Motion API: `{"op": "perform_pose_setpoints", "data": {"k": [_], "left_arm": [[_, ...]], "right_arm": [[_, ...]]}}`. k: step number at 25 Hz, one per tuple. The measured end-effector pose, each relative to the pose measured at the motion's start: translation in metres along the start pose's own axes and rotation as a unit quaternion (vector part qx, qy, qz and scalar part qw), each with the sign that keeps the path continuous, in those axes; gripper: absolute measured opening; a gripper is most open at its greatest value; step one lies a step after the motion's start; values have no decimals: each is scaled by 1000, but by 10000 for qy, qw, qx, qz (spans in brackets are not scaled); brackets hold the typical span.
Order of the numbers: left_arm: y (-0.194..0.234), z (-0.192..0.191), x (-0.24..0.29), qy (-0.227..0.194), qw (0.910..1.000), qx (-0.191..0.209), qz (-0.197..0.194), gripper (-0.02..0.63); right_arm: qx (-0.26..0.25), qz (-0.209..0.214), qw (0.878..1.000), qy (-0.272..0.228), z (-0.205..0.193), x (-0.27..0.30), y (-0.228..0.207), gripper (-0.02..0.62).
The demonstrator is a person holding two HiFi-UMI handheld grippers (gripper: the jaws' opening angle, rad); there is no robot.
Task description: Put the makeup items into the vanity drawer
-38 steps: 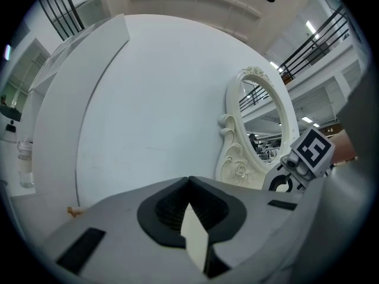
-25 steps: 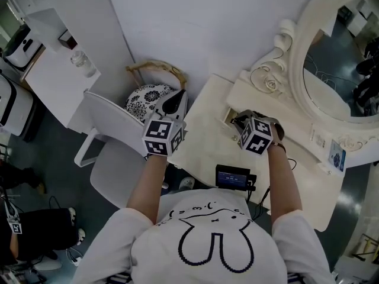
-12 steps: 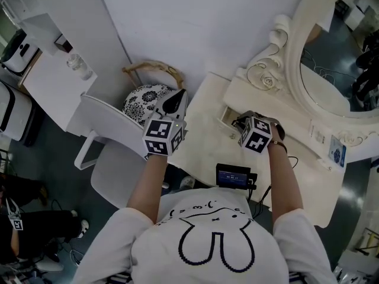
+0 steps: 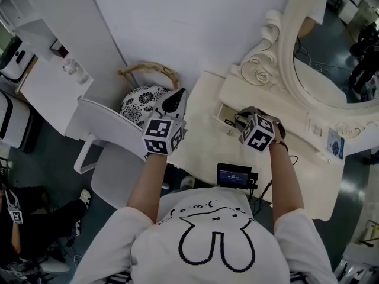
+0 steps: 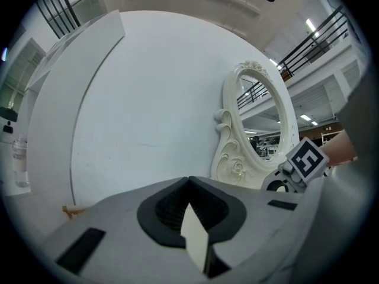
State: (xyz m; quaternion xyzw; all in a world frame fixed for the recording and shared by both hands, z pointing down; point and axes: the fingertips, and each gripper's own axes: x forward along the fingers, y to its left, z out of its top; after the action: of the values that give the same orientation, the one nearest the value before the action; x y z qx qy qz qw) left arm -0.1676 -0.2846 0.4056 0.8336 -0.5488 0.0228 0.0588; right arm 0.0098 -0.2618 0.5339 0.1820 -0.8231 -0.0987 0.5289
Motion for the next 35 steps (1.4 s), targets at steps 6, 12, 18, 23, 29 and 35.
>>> {"op": "perform_pose_setpoints", "data": {"k": [6,12,18,23,29,35], "left_arm": [[-20,3,6,-23,9998,12,-185,5],[-46,5,14,-49,9992,11,-398,5],[-71,7,23,-69,9982,16,-603,5],[-93,8,32,-60,9968,21,-803,5],[-123,5,47,-30,9944,19,-1053,5],[-148,2,60,21,9921,35,-1255,5]], "right_arm": [[424,-298,9981,-323,-1,-22,-10,84],[854,-517,9936,-528,-15,-46,-13,84],[1434,-726,9834,-847,-29,-68,-16,64],[2354,-1236,9548,-1332,-48,-96,-31,-6],[3494,-1885,8993,-1836,-92,-130,-48,-6],[3910,-2023,8823,-1668,-137,-143,-41,-6]]}}
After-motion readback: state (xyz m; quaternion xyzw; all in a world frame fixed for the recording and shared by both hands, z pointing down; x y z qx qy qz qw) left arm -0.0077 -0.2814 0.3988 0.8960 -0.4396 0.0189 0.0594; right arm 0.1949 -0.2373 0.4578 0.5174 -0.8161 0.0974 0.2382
